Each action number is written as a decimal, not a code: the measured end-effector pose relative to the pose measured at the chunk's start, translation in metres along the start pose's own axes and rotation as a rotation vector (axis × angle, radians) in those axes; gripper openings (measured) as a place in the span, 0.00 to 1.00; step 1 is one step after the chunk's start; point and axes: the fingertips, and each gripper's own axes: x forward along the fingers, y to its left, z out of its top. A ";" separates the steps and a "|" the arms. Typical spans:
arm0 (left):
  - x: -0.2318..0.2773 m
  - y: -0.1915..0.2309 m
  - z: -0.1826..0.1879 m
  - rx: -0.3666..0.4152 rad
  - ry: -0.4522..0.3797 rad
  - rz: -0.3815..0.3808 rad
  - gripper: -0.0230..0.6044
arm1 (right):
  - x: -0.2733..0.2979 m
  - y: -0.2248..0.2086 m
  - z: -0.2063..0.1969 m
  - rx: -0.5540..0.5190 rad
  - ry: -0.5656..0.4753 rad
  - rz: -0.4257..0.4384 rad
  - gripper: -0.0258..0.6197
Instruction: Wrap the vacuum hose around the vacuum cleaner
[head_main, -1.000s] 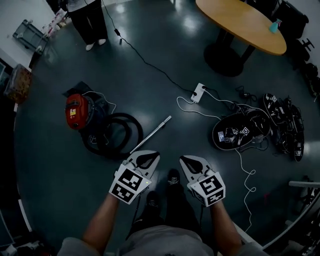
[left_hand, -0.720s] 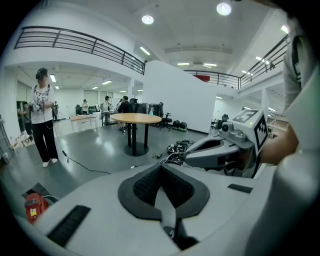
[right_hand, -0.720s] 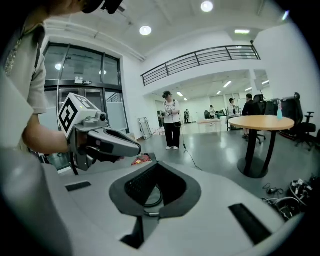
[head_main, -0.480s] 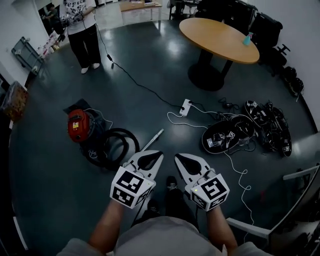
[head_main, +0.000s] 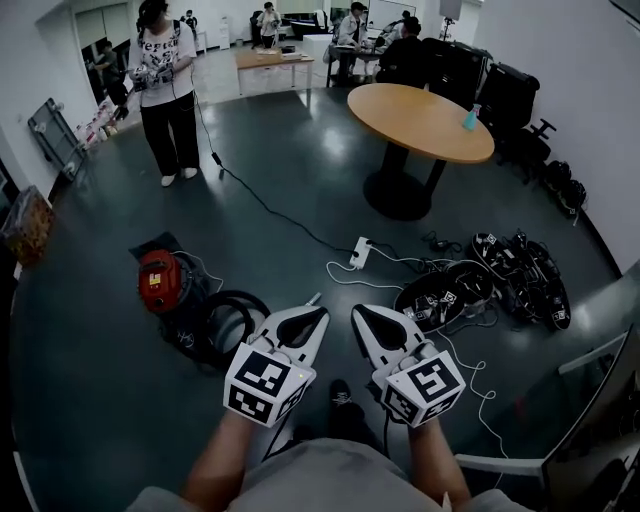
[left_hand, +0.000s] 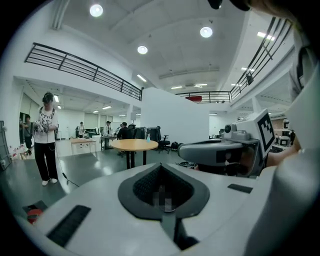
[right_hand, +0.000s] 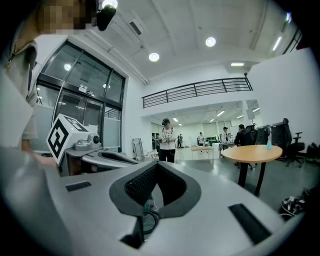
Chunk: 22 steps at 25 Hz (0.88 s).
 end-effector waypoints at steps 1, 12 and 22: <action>-0.002 -0.001 0.004 0.006 -0.010 0.001 0.05 | 0.000 0.002 0.002 -0.007 -0.003 -0.001 0.05; -0.013 -0.012 0.017 0.035 -0.054 -0.023 0.05 | -0.007 0.017 0.014 -0.050 -0.032 -0.009 0.05; -0.010 -0.023 0.015 0.034 -0.055 -0.053 0.05 | -0.012 0.015 0.010 -0.060 -0.026 -0.006 0.05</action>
